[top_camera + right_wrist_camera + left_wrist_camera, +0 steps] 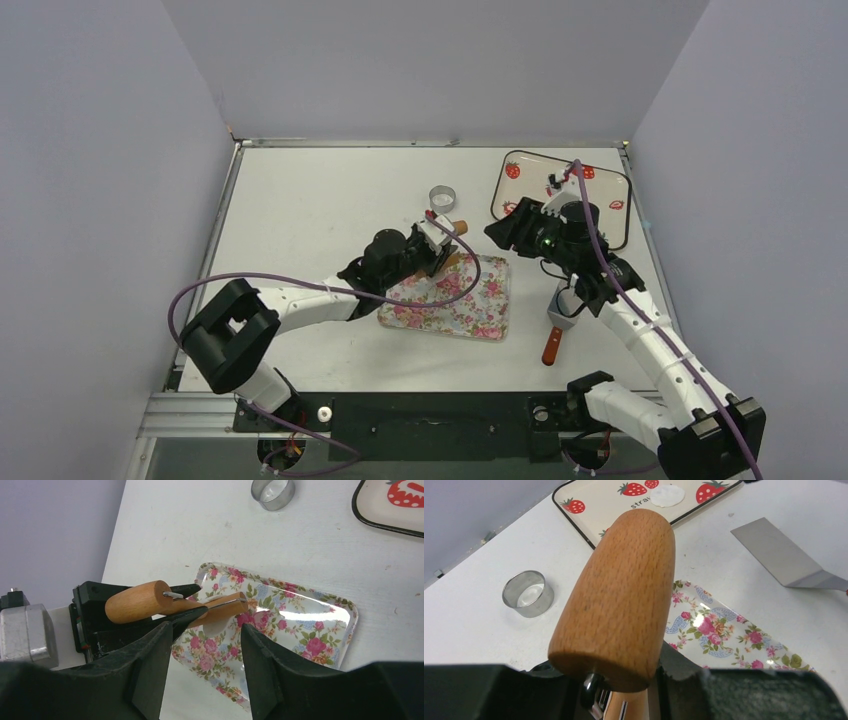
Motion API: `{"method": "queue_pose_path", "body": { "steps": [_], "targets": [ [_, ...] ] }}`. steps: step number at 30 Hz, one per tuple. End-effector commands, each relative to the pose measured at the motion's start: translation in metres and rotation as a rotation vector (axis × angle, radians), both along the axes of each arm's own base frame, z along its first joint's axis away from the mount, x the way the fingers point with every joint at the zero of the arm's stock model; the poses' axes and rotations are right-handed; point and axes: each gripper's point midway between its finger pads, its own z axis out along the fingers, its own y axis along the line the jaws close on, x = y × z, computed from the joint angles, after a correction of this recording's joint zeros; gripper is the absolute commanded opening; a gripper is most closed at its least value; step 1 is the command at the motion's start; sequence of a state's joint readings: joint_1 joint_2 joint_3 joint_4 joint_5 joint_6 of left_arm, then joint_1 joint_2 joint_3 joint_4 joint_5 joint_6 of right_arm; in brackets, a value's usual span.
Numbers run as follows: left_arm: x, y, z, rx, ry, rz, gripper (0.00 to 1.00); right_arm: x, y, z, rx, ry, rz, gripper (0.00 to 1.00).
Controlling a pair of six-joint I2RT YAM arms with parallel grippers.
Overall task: Roll out the dumpling wrappers from the dough
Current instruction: Flatten out the dough on the work surface, then pick up the spatula from the center of the board.
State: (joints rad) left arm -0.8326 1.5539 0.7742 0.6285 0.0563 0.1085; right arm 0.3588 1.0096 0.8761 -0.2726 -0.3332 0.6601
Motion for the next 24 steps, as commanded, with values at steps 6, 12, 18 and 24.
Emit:
{"method": "queue_pose_path", "body": {
  "steps": [6, 12, 18, 24],
  "targets": [
    [-0.008, -0.02, 0.046, -0.162, 0.0, -0.07, 0.0, 0.0, -0.073, -0.036, -0.127, 0.144, -0.376, 0.52],
    [-0.002, -0.005, 0.01, -0.072, 0.002, -0.025, 0.0, -0.051, -0.147, -0.104, -0.332, 0.457, -0.646, 0.73],
    [-0.012, -0.009, 0.023, -0.1, -0.04, -0.08, 0.0, -0.124, -0.162, -0.157, -0.506, 0.744, -0.639, 0.84],
    [-0.019, -0.003, 0.025, -0.121, -0.043, -0.083, 0.0, -0.149, -0.141, -0.181, -0.46, 0.831, -0.581, 0.84]
  ]
}}
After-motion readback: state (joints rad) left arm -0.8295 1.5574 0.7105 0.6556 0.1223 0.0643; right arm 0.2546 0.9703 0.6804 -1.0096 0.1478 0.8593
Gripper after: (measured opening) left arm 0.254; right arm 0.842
